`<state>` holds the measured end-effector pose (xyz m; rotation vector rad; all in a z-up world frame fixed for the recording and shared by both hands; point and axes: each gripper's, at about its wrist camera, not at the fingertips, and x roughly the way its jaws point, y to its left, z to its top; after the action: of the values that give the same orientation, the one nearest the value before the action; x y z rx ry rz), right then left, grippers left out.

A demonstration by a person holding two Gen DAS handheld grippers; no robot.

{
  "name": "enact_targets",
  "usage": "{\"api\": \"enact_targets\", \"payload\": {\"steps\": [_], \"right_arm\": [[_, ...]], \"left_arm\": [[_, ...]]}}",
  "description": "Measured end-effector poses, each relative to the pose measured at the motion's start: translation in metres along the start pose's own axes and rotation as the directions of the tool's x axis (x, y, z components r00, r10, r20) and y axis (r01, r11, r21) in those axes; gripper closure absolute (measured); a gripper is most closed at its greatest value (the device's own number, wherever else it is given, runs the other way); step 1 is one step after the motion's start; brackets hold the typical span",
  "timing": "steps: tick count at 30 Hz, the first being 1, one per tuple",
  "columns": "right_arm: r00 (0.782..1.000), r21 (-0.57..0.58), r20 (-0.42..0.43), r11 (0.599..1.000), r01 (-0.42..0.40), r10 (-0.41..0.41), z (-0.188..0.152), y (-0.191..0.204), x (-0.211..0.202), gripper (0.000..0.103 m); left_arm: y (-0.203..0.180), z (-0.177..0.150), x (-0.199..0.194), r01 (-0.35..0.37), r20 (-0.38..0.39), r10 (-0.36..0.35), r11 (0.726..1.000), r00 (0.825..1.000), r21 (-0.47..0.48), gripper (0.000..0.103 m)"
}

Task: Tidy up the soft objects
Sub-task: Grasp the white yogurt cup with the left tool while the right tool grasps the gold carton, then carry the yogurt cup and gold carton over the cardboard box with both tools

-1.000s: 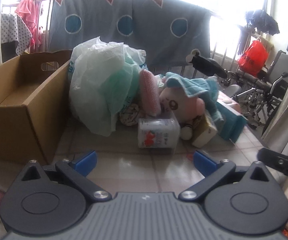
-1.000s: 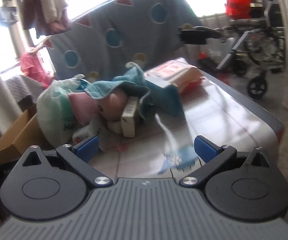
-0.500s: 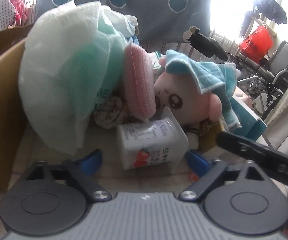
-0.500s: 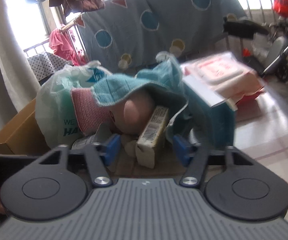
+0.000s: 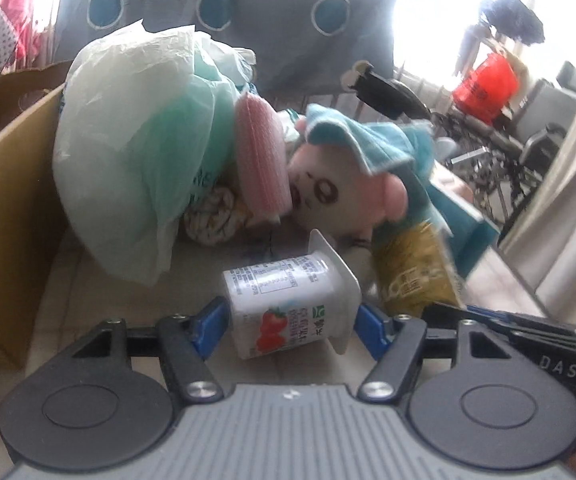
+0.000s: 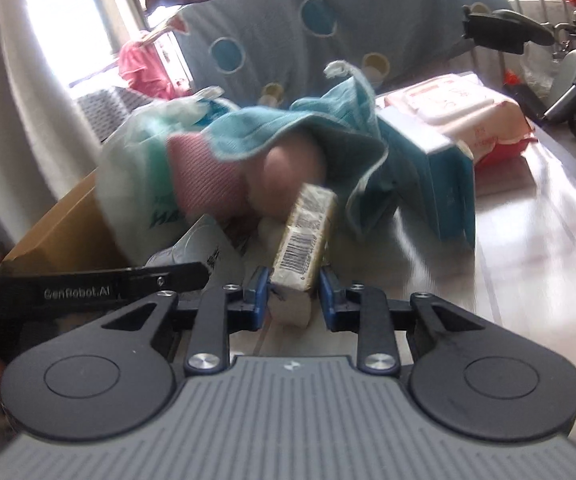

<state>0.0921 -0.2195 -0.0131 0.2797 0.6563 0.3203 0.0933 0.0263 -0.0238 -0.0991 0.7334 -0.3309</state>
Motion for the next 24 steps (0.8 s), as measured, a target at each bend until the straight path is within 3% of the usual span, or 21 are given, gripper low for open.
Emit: {"api": "enact_targets", "payload": {"steps": [3, 6, 10, 11, 13, 15, 17, 19, 22, 24], "right_arm": [[0.999, -0.018, -0.046, 1.000, 0.002, -0.003, -0.016, 0.005, -0.015, 0.079], [0.996, -0.103, -0.042, 0.992, 0.076, -0.081, -0.029, 0.019, -0.025, 0.079], [0.998, -0.098, -0.031, 0.993, 0.060, -0.064, -0.036, 0.021, -0.040, 0.075], [0.998, -0.107, -0.022, 0.992, 0.061, -0.064, -0.036, 0.022, -0.042, 0.073], [0.997, -0.125, -0.003, 0.989, 0.081, -0.082, -0.033, 0.023, -0.045, 0.047], [0.996, -0.144, 0.009, 0.986, 0.085, -0.085, -0.029, 0.024, -0.044, 0.031], [0.998, -0.189, 0.017, 0.980, 0.069, -0.067, -0.026, 0.029, -0.044, 0.027], [0.998, -0.264, 0.021, 0.963, 0.061, -0.058, -0.025, 0.037, -0.040, 0.027], [0.999, -0.288, -0.009, 0.957, 0.043, -0.048, -0.020, 0.040, -0.028, 0.029], [0.999, -0.264, -0.031, 0.964, 0.023, -0.032, -0.016, 0.039, -0.016, 0.034]], "left_arm": [[-0.002, -0.007, -0.012, 0.001, -0.023, -0.001, 1.000, 1.000, 0.018, 0.033], [0.001, -0.011, -0.021, 0.018, -0.038, -0.017, 1.000, 0.999, 0.019, 0.033], [0.005, -0.016, -0.031, 0.045, -0.059, -0.044, 0.999, 0.997, 0.017, 0.031], [0.006, -0.016, -0.033, 0.059, -0.061, -0.058, 0.998, 0.996, 0.018, 0.027], [0.008, -0.016, -0.036, 0.066, -0.055, -0.064, 0.997, 0.996, 0.028, 0.014], [0.007, -0.017, -0.041, 0.036, -0.036, -0.033, 0.996, 0.999, 0.082, 0.012], [0.004, -0.018, -0.045, 0.021, -0.012, -0.019, 0.987, 1.000, 0.160, 0.008], [-0.004, -0.022, -0.046, -0.017, 0.030, 0.008, 0.959, 1.000, 0.282, 0.005], [-0.018, -0.031, -0.045, -0.061, 0.081, 0.025, 0.872, 0.996, 0.486, 0.006], [-0.021, -0.032, -0.043, -0.040, 0.061, 0.007, 0.830, 0.998, 0.556, 0.010]]}}
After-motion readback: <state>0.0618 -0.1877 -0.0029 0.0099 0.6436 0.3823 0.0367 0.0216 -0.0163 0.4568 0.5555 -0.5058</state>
